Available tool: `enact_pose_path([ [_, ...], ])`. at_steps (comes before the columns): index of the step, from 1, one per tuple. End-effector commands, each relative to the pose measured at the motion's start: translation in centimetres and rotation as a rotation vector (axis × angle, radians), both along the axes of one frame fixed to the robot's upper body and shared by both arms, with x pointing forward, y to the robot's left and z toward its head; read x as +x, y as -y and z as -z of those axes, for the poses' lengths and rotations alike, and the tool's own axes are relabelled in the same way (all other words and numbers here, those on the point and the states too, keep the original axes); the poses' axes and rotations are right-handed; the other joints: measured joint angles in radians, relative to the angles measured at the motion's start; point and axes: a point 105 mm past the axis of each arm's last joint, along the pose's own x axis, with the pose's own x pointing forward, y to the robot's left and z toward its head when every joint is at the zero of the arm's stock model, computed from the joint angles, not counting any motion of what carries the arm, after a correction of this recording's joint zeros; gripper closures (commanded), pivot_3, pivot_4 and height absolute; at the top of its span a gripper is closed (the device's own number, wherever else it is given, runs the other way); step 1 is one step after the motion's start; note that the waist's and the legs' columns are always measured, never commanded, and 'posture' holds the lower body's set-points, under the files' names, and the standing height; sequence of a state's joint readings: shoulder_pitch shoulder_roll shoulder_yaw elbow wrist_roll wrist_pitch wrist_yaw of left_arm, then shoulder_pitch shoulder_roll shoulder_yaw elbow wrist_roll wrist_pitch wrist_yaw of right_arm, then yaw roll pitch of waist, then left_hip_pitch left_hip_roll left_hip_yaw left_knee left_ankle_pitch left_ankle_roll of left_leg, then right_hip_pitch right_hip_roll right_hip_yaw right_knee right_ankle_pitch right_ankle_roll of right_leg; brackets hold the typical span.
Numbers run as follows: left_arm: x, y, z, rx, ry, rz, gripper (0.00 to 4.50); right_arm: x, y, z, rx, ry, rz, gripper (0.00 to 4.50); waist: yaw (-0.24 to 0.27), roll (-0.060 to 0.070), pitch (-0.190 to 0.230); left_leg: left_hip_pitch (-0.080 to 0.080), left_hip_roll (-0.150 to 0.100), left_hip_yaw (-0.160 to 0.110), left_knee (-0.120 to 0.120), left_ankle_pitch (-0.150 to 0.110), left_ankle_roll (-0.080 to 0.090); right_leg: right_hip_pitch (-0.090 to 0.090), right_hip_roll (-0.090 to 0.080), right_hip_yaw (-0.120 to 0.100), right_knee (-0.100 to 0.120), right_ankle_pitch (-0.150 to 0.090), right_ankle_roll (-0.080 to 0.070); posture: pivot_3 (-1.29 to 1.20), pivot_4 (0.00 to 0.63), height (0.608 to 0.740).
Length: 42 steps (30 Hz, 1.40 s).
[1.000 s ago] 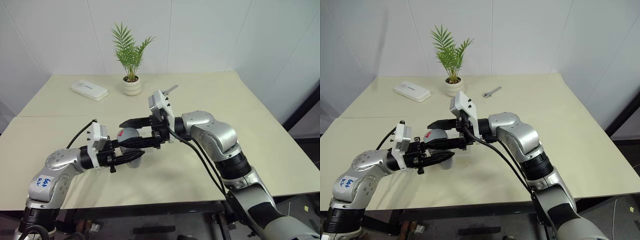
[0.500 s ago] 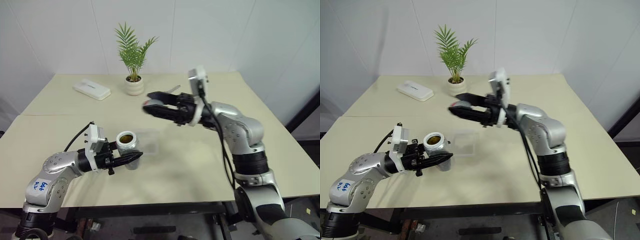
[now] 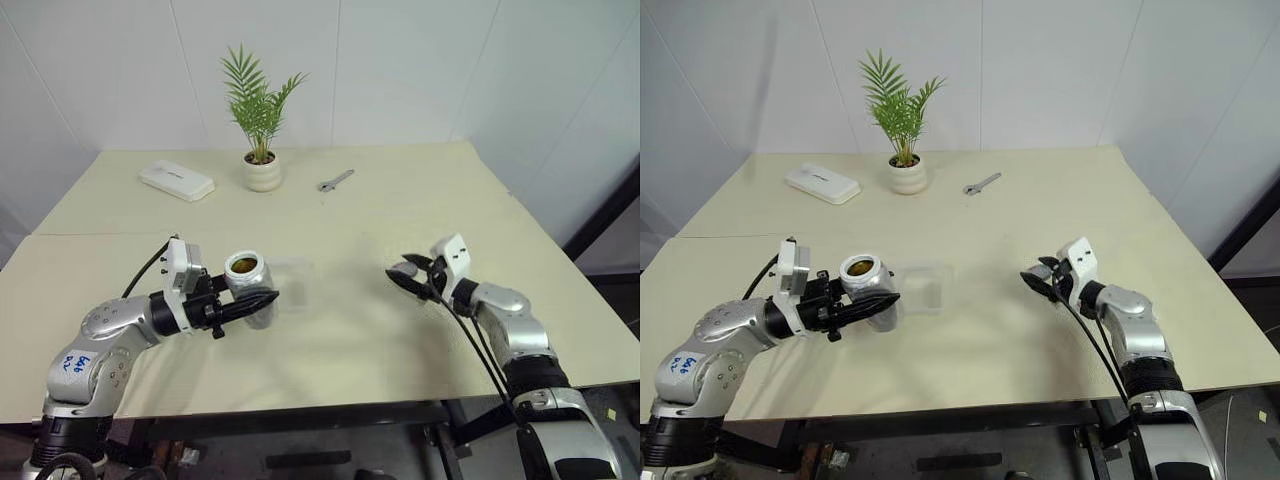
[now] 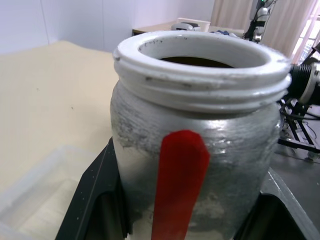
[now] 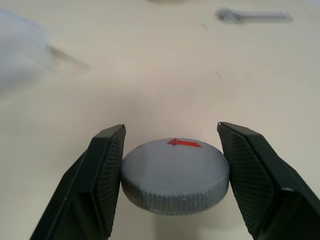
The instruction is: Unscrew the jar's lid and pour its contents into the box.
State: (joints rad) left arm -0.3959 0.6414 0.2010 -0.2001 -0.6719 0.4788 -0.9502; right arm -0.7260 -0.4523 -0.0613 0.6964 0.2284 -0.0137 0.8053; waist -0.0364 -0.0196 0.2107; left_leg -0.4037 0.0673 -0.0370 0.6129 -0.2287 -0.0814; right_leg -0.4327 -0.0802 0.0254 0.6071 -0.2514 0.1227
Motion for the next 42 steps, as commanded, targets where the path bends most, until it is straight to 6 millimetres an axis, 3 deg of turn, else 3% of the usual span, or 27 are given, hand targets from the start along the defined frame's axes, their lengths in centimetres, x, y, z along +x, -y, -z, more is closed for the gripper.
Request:
enact_pose_path([
  [1, 0.0, -0.1, -1.5, -0.041, 0.036, 0.001, 2.57, 0.2, 0.2, -1.1, 0.058, 0.037, -0.007, 1.09, -0.001, 0.0, 0.0, 0.001, 0.0, 0.001, 0.0, 0.0, 0.0, 0.0, 0.0, 0.002, 0.0, 0.0, 0.001, 0.0, 0.15, 0.74],
  [5, 0.4, -0.4, -2.1, -0.079, 0.04, -0.031, 2.57, -0.2, -0.2, -2.1, 0.082, 0.057, -0.051, 0.01, -0.005, 0.0, 0.0, 0.002, 0.0, 0.004, 0.0, 0.0, 0.0, 0.0, 0.0, 0.005, 0.0, 0.001, 0.002, 0.0, 0.15, 0.74],
  [8, 0.8, -1.2, -2.6, -0.089, 0.047, -0.074, 2.57, -1.2, -1.3, -4.3, 0.089, 0.096, -0.147, 0.01, -0.007, 0.0, 0.0, 0.002, 0.0, 0.005, 0.0, 0.0, 0.0, 0.0, 0.0, 0.006, 0.0, 0.001, 0.002, 0.0, 0.15, 0.74],
  [11, 1.6, -2.4, -3.3, -0.096, 0.066, -0.131, 2.57, -3.7, -4.5, -7.3, 0.081, 0.118, -0.352, 0.01, -0.007, 0.0, 0.0, 0.002, 0.0, 0.005, 0.0, 0.0, 0.0, -0.001, 0.001, 0.006, 0.001, 0.001, 0.003, 0.0, 0.15, 0.74],
  [14, 2.9, -3.9, -4.1, -0.072, 0.087, -0.203, 2.57, -6.4, -8.1, -9.0, 0.013, 0.123, -0.541, 0.01, -0.007, 0.0, 0.0, 0.003, 0.0, 0.005, 0.0, 0.0, 0.0, -0.001, 0.001, 0.006, 0.002, 0.001, 0.003, 0.0, 0.15, 0.74],
  [18, 5.0, -5.7, -4.1, 0.061, 0.109, -0.322, 2.57, -8.6, -10.8, -9.8, -0.045, 0.125, -0.66, 0.01, -0.004, 0.0, 0.0, 0.003, 0.0, 0.005, 0.001, 0.0, 0.0, -0.001, 0.001, 0.006, 0.002, 0.001, 0.002, 0.0, 0.15, 0.74],
  [21, 7.1, -7.2, -4.6, 0.185, 0.178, -0.477, 2.57, -9.0, -11.5, -9.6, -0.054, 0.118, -0.672, 0.01, 0.006, 0.0, 0.0, 0.002, 0.0, 0.006, 0.001, 0.0, -0.001, -0.001, 0.001, 0.006, 0.0, 0.001, 0.002, 0.0, 0.15, 0.74],
  [24, 8.3, -6.4, -4.6, 0.27, 0.246, -0.532, 2.57, -8.8, -11.2, -9.0, -0.052, 0.102, -0.644, 0.01, 0.012, 0.0, 0.0, 0.001, 0.0, 0.006, 0.001, 0.0, -0.001, -0.001, 0.001, 0.006, -0.001, 0.002, 0.003, 0.0, 0.15, 0.74],
  [29, 9.1, -3.0, -3.0, 0.437, 0.379, -0.534, 2.57, -8.3, -10.5, -8.3, -0.039, 0.084, -0.586, 0.01, 0.015, 0.0, 0.0, -0.002, 0.0, 0.007, 0.001, -0.001, -0.002, -0.003, 0.001, 0.006, -0.003, 0.003, 0.004, 0.0, 0.15, 0.74],
  [31, 10.1, -2.2, -2.1, 0.593, 0.505, -0.595, 2.57, -8.2, -10.3, -8.1, -0.03, 0.078, -0.562, 0.01, 0.015, 0.0, 0.0, -0.002, 0.0, 0.007, 0.0, -0.001, -0.001, -0.005, 0.001, 0.007, 0.0, 0.003, 0.004, 0.0, 0.15, 0.74],
  [34, 10.9, -1.1, -2.8, 0.855, 0.875, -0.687, 2.57, -8.0, -10.0, -7.7, -0.022, 0.068, -0.537, 0.01, 0.01, 0.0, 0.0, -0.002, 0.0, 0.008, 0.0, -0.001, -0.001, -0.005, 0.001, 0.008, 0.0, 0.003, 0.004, 0.0, 0.15, 0.74],
  [39, 9.8, 2.1, -2.7, 1.216, 1.612, -0.568, 2.57, -7.9, -9.9, -7.3, -0.002, 0.06, -0.513, 0.01, 0.009, -0.001, 0.001, -0.001, 0.0, 0.011, 0.0, -0.001, -0.002, -0.008, 0.001, 0.011, 0.002, 0.003, 0.005, 0.0, 0.15, 0.74],
  [42, 9.8, 2.1, -2.5, 1.321, 1.877, -0.557, 2.57, -7.9, -10.1, -7.3, 0.013, 0.058, -0.513, 0.01, 0.009, -0.001, 0.001, -0.001, 0.0, 0.016, 0.0, -0.001, -0.001, -0.009, 0.001, 0.014, 0.003, 0.004, 0.006, 0.0, 0.15, 0.74],
])
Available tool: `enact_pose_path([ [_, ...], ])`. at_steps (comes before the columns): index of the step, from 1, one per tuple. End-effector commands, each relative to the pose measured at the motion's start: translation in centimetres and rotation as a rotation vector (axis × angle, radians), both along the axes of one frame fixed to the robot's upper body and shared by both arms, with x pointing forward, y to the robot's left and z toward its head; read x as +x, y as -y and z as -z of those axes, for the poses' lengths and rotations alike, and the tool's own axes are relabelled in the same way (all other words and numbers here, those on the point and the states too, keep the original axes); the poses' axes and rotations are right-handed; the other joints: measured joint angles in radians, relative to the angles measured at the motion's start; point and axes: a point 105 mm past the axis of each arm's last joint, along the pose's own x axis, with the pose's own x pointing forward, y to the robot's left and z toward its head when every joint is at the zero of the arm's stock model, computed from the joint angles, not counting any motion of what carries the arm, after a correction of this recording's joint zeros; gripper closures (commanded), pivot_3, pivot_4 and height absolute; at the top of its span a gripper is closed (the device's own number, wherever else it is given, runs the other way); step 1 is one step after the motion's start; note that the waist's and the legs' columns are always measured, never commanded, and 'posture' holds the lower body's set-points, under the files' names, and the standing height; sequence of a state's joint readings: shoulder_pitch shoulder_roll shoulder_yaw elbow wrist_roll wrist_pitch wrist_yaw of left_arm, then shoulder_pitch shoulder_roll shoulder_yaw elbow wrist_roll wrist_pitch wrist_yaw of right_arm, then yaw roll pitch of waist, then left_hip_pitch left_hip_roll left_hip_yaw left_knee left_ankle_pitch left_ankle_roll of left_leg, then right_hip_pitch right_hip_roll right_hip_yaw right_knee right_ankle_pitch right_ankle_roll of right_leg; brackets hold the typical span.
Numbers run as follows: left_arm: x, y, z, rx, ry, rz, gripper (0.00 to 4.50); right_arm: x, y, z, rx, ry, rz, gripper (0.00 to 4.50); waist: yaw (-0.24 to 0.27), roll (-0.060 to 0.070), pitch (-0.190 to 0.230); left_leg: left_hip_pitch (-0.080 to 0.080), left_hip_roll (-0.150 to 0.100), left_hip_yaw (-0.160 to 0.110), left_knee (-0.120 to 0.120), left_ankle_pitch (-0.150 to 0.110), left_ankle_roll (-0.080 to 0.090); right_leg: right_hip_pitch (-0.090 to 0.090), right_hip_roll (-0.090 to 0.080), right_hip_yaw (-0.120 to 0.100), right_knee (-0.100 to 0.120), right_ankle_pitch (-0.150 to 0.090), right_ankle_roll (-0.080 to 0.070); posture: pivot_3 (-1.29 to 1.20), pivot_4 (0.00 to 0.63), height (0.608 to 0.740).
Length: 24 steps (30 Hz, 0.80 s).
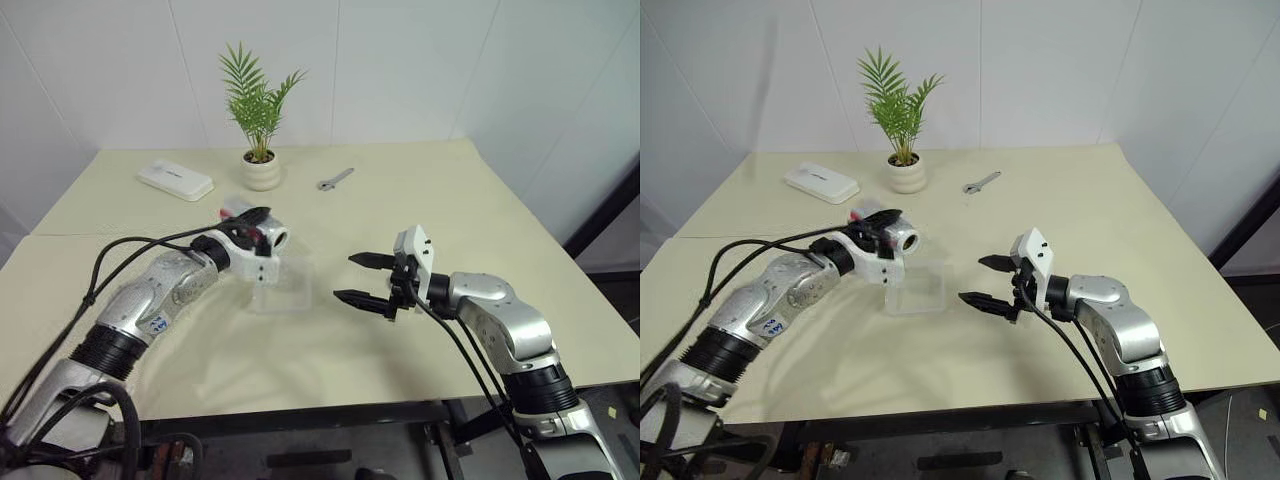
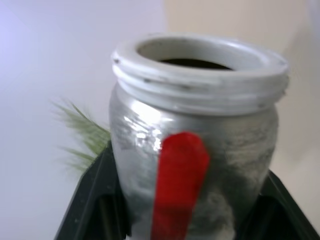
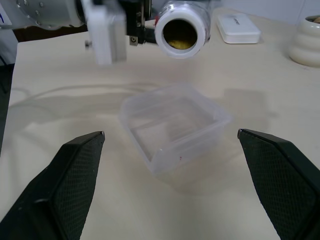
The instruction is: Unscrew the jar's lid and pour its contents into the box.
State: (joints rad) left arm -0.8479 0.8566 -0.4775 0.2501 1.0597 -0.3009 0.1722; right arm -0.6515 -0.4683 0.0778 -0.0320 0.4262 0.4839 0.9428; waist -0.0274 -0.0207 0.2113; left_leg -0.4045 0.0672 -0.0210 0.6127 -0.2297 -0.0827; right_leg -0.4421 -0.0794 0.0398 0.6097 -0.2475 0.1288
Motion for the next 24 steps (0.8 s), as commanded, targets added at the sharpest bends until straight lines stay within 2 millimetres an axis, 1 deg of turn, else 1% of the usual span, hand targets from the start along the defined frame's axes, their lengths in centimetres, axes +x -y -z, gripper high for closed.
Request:
enact_pose_path([
  [1, -0.2, 0.4, -0.1, 0.202, 0.219, 0.031, 2.57, -0.4, -0.3, -1.1, 0.042, 0.033, -0.009, 0.01, 0.001, 0.0, 0.0, 0.0, 0.0, 0.0, 0.0, 0.0, 0.0, 0.0, 0.0, 0.001, 0.0, 0.0, 0.001, 0.0, 0.15, 0.74],
  [3, 0.2, -0.4, 0.5, 0.285, 0.256, 0.01, 2.57, -0.5, -0.5, -1.2, 0.05, 0.032, -0.013, 0.01, 0.001, 0.0, 0.0, 0.0, 0.0, 0.002, 0.0, 0.0, 0.0, -0.001, 0.0, 0.001, 0.001, 0.0, 0.001, 0.0, 0.15, 0.74],
  [7, 0.0, -0.7, 0.6, 0.357, 0.349, 0.038, 2.57, -0.5, -0.7, -1.3, 0.063, 0.03, -0.015, 0.01, 0.0, 0.0, 0.0, 0.0, 0.0, 0.003, 0.0, 0.0, 0.0, -0.003, 0.0, 0.002, 0.002, 0.0, 0.001, 0.0, 0.15, 0.74],
  [9, 0.1, -1.1, 0.7, 0.398, 0.372, 0.011, 2.57, -0.5, -0.8, -1.3, 0.069, 0.03, -0.015, 0.01, 0.002, -0.001, 0.0, 0.0, 0.0, 0.003, 0.0, 0.0, 0.0, -0.003, 0.0, 0.002, 0.002, 0.0, 0.001, 0.0, 0.15, 0.74],
  [11, 0.2, -1.1, 0.5, 0.403, 0.373, 0.003, 2.57, -0.5, -0.9, -1.3, 0.076, 0.028, -0.017, 0.01, 0.003, -0.001, 0.0, -0.001, 0.0, 0.003, 0.0, 0.0, 0.001, -0.003, 0.0, 0.003, 0.002, 0.0, 0.001, 0.0, 0.15, 0.74],
  [12, -0.3, -0.6, -0.1, 0.387, 0.411, 0.031, 2.57, -0.5, -1.0, -1.3, 0.079, 0.028, -0.019, 0.01, 0.003, -0.001, 0.0, -0.001, 0.0, 0.003, 0.0, 0.0, 0.001, -0.003, 0.0, 0.003, 0.002, 0.0, 0.001, 0.0, 0.15, 0.74],
  [14, -0.3, -0.5, -0.2, 0.352, 0.388, 0.027, 2.57, -0.6, -1.1, -1.3, 0.084, 0.027, -0.022, 0.01, 0.002, -0.001, 0.0, -0.001, 0.0, 0.003, 0.0, 0.0, 0.001, -0.003, 0.0, 0.003, 0.002, 0.0, 0.001, 0.0, 0.15, 0.74],
  [17, -0.5, -1.1, -0.2, 0.251, 0.304, 0.006, 2.57, -0.6, -1.1, -1.3, 0.085, 0.027, -0.027, 0.01, 0.0, -0.001, 0.0, -0.001, 0.0, 0.003, 0.0, 0.0, 0.001, -0.003, 0.0, 0.003, 0.002, 0.0, 0.001, 0.0, 0.15, 0.74],
  [19, -0.2, -2.5, -0.4, 0.143, 0.203, -0.048, 2.57, -0.7, -1.1, -1.3, 0.088, 0.026, -0.035, 0.01, -0.002, -0.001, 0.0, 0.0, 0.0, 0.003, 0.0, 0.0, 0.001, -0.003, 0.0, 0.003, 0.002, 0.0, 0.001, 0.0, 0.15, 0.74],
  [21, 0.0, -4.7, -1.4, -0.065, 0.092, -0.125, 2.57, -0.9, -1.0, -1.3, 0.087, 0.027, -0.053, 0.01, -0.004, -0.001, 0.0, 0.0, 0.0, 0.004, 0.0, 0.0, 0.001, -0.003, 0.0, 0.004, 0.003, 0.0, 0.001, 0.0, 0.15, 0.74],
  [23, 0.4, -7.4, -1.6, -0.355, -0.073, -0.213, 2.57, -1.0, -1.0, -1.3, 0.078, 0.031, -0.069, 0.01, -0.003, -0.001, 0.0, 0.0, 0.0, 0.004, 0.001, 0.0, 0.001, -0.003, 0.0, 0.004, 0.004, 0.001, 0.001, 0.0, 0.15, 0.74],
  [24, 0.6, -8.9, -1.4, -0.537, -0.176, -0.254, 2.57, -1.1, -0.9, -1.3, 0.072, 0.034, -0.077, 0.01, -0.002, -0.001, 0.0, 0.001, 0.0, 0.004, 0.001, 0.0, 0.001, -0.003, 0.0, 0.004, 0.004, 0.001, 0.001, 0.0, 0.15, 0.74],
])
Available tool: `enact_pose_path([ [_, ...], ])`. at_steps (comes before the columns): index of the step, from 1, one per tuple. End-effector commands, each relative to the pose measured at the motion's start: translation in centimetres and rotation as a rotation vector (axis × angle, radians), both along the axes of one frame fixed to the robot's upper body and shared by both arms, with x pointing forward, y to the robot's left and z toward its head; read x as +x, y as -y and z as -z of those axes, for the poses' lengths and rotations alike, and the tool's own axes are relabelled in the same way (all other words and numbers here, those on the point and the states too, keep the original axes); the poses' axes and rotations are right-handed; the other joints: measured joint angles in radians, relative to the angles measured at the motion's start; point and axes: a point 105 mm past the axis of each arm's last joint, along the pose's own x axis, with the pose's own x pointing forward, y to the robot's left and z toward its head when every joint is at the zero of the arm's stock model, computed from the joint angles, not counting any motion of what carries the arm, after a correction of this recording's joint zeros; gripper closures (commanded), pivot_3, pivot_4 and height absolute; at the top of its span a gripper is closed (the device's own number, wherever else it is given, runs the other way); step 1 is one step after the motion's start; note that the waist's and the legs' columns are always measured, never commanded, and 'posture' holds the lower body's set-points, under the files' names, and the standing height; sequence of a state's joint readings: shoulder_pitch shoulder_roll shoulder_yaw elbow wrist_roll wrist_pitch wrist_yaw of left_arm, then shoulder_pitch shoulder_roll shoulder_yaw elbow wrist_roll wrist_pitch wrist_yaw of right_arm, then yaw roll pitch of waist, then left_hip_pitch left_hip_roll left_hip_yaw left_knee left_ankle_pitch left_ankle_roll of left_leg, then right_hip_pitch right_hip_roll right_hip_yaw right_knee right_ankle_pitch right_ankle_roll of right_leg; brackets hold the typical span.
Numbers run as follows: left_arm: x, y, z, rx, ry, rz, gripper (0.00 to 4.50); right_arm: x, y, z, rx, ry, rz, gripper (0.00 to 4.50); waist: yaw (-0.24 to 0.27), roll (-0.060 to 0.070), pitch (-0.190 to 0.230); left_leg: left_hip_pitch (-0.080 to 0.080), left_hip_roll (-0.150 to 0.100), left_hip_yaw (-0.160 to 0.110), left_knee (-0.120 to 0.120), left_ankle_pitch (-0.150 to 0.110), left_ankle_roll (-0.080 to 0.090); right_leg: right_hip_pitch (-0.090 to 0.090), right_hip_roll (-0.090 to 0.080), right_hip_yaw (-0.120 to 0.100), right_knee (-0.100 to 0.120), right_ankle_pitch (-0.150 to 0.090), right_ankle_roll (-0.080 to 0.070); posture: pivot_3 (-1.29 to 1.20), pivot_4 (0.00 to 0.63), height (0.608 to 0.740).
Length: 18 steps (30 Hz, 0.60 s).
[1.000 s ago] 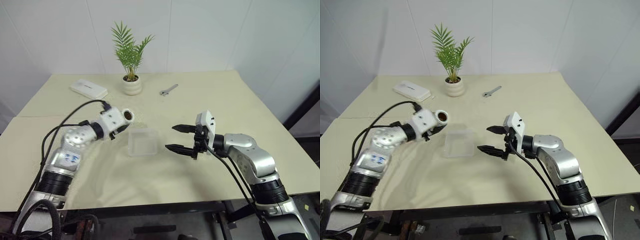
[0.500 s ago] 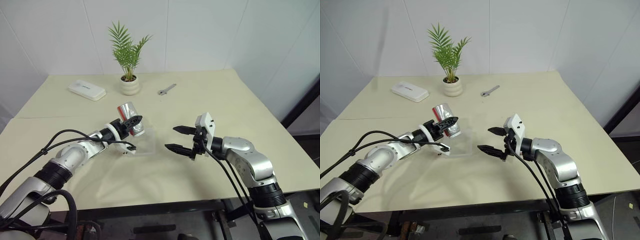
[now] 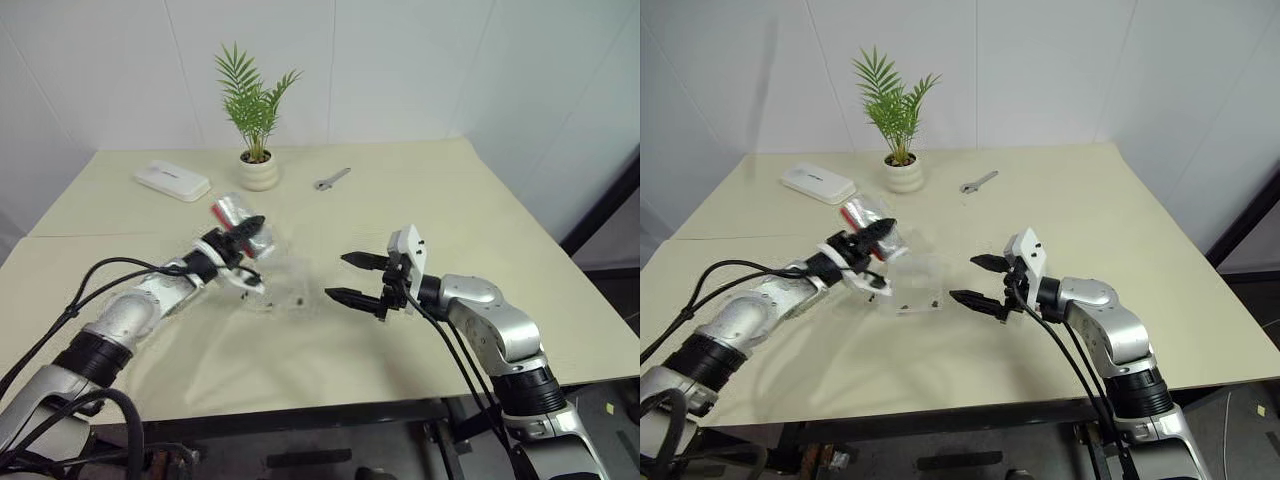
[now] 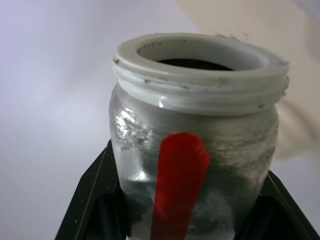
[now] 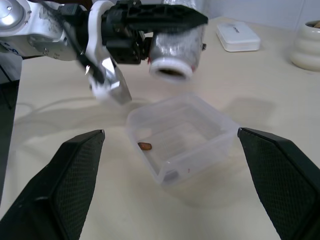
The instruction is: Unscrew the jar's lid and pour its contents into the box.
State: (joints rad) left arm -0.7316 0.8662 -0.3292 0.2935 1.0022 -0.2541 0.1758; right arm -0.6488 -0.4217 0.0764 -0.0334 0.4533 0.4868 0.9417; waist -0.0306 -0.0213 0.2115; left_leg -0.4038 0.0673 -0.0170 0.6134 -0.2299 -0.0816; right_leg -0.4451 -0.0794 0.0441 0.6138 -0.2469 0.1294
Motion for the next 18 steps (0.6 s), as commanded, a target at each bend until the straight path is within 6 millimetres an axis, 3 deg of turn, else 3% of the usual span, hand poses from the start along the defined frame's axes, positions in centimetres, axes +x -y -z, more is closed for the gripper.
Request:
enact_pose_path([
  [1, 0.4, -4.8, -1.5, -0.553, -0.209, -0.115, 2.57, -0.7, 0.2, -1.1, 0.011, 0.058, -0.04, 0.01, 0.003, 0.0, 0.0, 0.0, 0.0, 0.0, 0.001, 0.0, 0.0, 0.0, 0.0, 0.0, 0.001, 0.0, 0.0, 0.0, 0.15, 0.74],
  [3, 0.5, -7.0, -0.7, -0.858, -0.336, -0.161, 2.57, -0.7, 0.2, -1.1, 0.002, 0.072, -0.047, 0.01, 0.003, -0.001, 0.0, 0.0, 0.0, 0.0, 0.003, 0.0, 0.0, 0.0, 0.0, 0.0, 0.002, 0.0, 0.0, 0.0, 0.15, 0.74],
  [6, 0.6, -12.4, 0.8, -1.538, -0.426, -0.215, 2.57, -0.7, 0.2, -1.4, -0.003, 0.153, -0.065, 0.01, 0.003, -0.001, 0.0, 0.0, 0.0, 0.0, 0.006, 0.0, 0.0, 0.0, 0.0, 0.0, 0.005, 0.0, 0.0, 0.0, 0.15, 0.74],
  [9, 0.0, -15.3, 3.2, -1.936, -0.47, -0.203, 2.57, -0.4, 0.4, -1.5, -0.018, 0.242, -0.07, 0.01, -0.009, -0.002, 0.0, 0.0, 0.0, -0.001, 0.009, 0.0, 0.001, 0.001, 0.0, 0.0, 0.008, 0.0, 0.001, 0.0, 0.15, 0.74],
  [15, -1.4, -19.3, 4.6, -2.068, -0.333, -0.164, 2.57, 0.1, 1.0, -1.4, -0.02, 0.299, -0.07, 0.01, -0.007, -0.004, -0.001, 0.001, 0.0, -0.001, 0.01, 0.001, 0.0, 0.001, 0.0, 0.001, 0.009, 0.002, 0.0, 0.0, 0.15, 0.74],
  [18, -1.8, -20.0, 4.5, -2.067, -0.257, -0.075, 2.57, 0.3, 1.1, -1.4, -0.015, 0.298, -0.063, 0.01, -0.004, -0.004, -0.001, 0.001, 0.0, -0.001, 0.01, 0.001, -0.001, 0.001, 0.0, 0.0, 0.008, 0.003, 0.0, 0.0, 0.15, 0.74],
])
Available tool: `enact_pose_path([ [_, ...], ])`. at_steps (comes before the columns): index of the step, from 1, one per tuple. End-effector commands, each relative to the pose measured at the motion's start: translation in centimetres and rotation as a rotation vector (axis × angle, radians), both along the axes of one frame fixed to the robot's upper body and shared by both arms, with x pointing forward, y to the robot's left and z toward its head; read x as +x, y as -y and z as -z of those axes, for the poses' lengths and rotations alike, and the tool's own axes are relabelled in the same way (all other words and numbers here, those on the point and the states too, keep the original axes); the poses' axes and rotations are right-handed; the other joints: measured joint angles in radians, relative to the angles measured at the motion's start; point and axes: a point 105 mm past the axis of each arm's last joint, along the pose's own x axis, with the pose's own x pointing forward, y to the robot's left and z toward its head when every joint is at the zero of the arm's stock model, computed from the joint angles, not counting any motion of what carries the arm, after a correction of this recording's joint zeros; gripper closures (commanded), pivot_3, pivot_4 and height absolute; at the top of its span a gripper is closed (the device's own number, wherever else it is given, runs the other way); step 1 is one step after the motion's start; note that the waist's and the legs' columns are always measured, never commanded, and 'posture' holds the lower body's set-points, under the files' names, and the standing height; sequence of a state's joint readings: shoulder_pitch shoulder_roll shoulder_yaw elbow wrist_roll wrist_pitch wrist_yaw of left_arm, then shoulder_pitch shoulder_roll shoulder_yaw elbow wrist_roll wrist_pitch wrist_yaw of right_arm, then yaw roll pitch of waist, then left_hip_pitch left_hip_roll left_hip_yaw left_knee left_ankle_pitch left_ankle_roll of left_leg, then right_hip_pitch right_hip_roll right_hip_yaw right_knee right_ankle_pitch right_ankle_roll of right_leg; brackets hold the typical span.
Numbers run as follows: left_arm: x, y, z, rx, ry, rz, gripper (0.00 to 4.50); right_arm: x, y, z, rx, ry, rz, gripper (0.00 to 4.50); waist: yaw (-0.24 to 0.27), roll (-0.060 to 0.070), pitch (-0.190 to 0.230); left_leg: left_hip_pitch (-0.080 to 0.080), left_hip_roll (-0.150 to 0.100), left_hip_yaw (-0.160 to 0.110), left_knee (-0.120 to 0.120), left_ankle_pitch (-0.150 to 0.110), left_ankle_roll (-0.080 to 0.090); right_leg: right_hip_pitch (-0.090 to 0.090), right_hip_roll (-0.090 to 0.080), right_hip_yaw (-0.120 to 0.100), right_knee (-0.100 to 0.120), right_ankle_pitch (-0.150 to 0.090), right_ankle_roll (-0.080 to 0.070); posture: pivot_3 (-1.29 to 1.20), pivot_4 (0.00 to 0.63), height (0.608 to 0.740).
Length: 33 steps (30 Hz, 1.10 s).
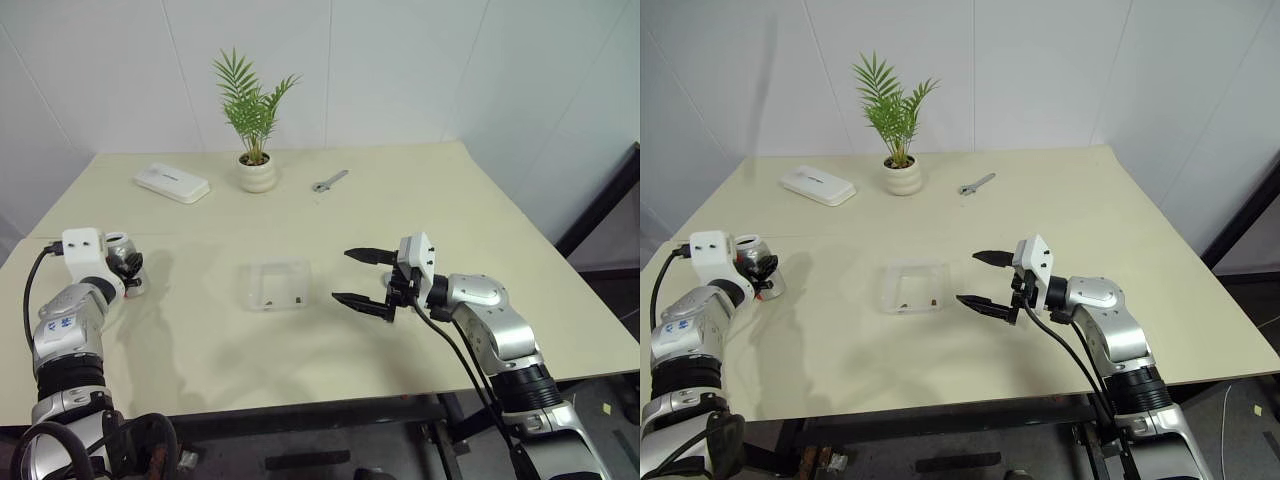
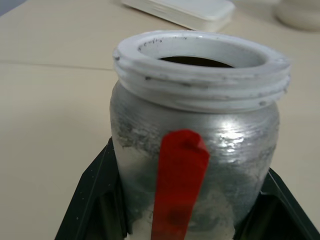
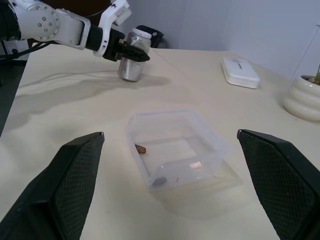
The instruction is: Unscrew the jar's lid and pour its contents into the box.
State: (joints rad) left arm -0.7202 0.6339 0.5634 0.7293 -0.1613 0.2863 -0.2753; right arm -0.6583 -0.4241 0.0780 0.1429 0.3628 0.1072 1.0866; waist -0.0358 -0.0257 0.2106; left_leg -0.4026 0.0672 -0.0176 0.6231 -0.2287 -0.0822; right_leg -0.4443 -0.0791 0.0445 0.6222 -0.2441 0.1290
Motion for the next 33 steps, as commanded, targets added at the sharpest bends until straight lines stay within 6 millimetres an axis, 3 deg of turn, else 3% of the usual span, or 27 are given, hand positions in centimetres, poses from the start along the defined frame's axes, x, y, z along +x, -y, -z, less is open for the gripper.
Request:
enact_pose_path([
  [1, -1.1, -1.5, -2.3, 0.05, 0.195, -0.042, 2.57, 0.0, 0.2, -1.6, 0.026, 0.063, -0.004, 0.01, 0.003, 0.0, 0.0, 0.0, 0.0, 0.0, 0.0, 0.0, 0.0, 0.0, 0.0, 0.0, 0.0, 0.0, 0.0, 0.0, 0.15, 0.74],
  [4, -1.3, -2.0, -0.6, 0.073, 0.162, -0.069, 2.57, 0.1, 0.2, -1.6, 0.031, 0.064, 0.003, 0.01, 0.006, 0.0, 0.0, 0.0, 0.0, 0.001, 0.0, 0.0, -0.001, 0.0, 0.0, 0.0, -0.001, 0.001, -0.001, 0.0, 0.15, 0.74],
  [9, -1.2, -1.4, 0.2, 0.065, 0.184, -0.032, 2.57, 0.1, 0.1, -1.8, 0.042, 0.059, 0.003, 0.01, 0.008, -0.001, 0.0, 0.0, 0.0, 0.001, 0.0, 0.0, -0.001, 0.0, 0.0, 0.0, -0.001, 0.001, -0.001, 0.0, 0.15, 0.74],
  [17, -2.9, -1.6, 0.8, 0.089, 0.223, 0.013, 0.04, -0.3, -0.1, -1.9, 0.051, 0.044, -0.02, 0.0, 0.003, -0.001, -0.001, 0.0, 0.0, 0.001, -0.001, 0.0, -0.001, 0.0, 0.0, 0.0, -0.001, 0.001, -0.001, 0.0, 0.15, 0.74],
  [21, -5.9, -2.1, 0.4, 0.109, 0.25, 0.025, 0.04, -1.0, -0.1, -1.9, 0.05, 0.034, -0.038, 0.0, 0.003, -0.001, -0.001, 0.0, 0.0, 0.001, -0.002, 0.0, -0.001, 0.0, 0.0, 0.0, -0.002, 0.001, -0.001, 0.0, 0.15, 0.74],
  [25, -8.7, -1.3, 0.1, 0.145, 0.235, 0.086, 0.04, -1.5, 0.1, -1.8, 0.042, 0.022, -0.053, 0.0, 0.002, -0.001, -0.001, 0.0, 0.001, 0.002, -0.002, -0.001, -0.001, 0.0, 0.0, 0.001, -0.002, 0.001, -0.002, 0.0, 0.15, 0.74],
  [30, -13.1, -2.1, 0.7, 0.279, 0.095, 0.119, 0.04, -1.9, 0.6, -1.6, 0.017, 0.005, -0.071, 0.0, 0.003, -0.002, -0.001, 0.001, 0.001, 0.002, -0.002, 0.0, -0.001, 0.0, 0.0, 0.001, -0.004, -0.001, -0.005, 0.0, 0.15, 0.74],
  [33, -14.5, 0.9, 0.3, 0.496, 0.005, 0.347, 0.04, -1.8, 1.6, -1.5, -0.018, -0.007, -0.063, 0.0, -0.002, -0.002, -0.001, 0.001, 0.002, 0.004, -0.002, 0.0, -0.001, 0.0, 0.0, 0.001, -0.009, -0.005, -0.019, 0.0, 0.15, 0.74],
])
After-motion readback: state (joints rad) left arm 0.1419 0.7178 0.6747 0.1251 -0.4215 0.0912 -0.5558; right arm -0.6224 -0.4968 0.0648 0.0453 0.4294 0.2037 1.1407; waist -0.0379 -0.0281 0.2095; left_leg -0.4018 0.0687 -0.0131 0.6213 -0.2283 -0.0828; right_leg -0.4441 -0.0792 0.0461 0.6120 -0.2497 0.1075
